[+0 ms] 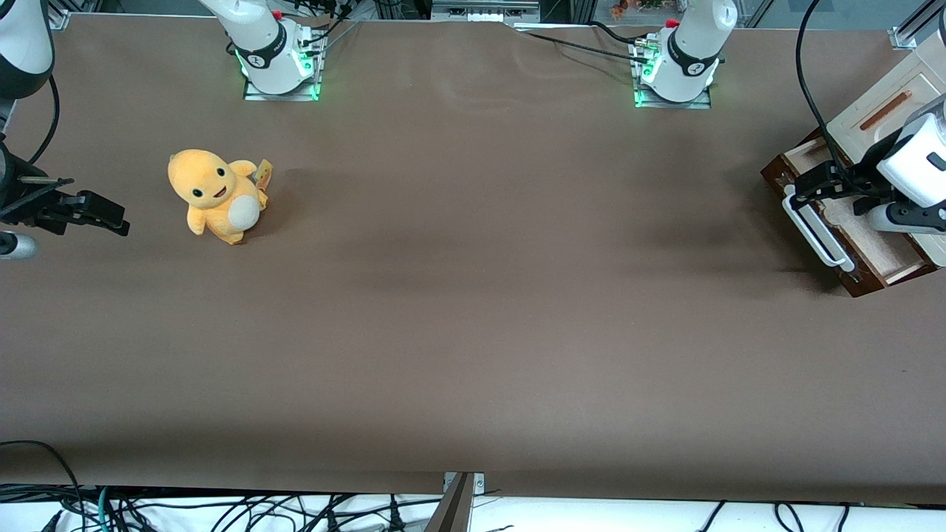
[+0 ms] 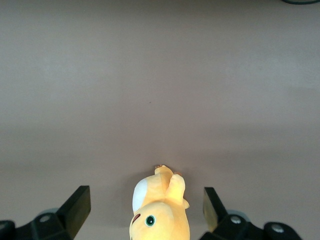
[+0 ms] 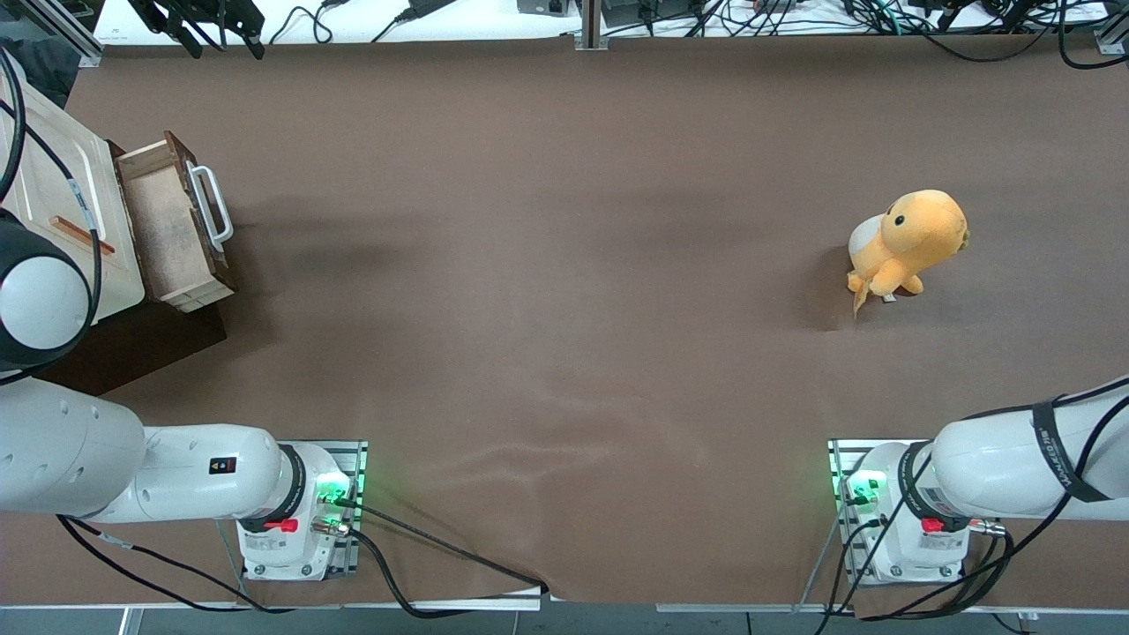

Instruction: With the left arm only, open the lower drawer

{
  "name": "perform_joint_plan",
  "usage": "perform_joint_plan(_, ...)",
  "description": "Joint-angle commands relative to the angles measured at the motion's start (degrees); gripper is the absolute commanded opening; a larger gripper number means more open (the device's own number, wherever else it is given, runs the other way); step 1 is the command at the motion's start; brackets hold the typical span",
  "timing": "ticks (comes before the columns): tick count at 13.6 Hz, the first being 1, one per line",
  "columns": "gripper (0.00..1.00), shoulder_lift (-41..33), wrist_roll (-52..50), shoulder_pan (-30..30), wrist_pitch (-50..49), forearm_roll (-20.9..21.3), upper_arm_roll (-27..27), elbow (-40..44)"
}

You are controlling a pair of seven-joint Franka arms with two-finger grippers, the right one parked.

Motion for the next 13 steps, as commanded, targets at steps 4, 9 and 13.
perform_joint_plan(4,1.0,-0.61,-0.56,0.04,0.66,0.77,-0.01,-1.12)
perform_joint_plan(9,1.0,-0.25,-0.83,-0.32,-0.05,1.04,-0.27,-1.12)
perform_joint_plan(13,1.0,-0.25,-1.27,-0.23,-0.14,1.04,-0.18,-1.12)
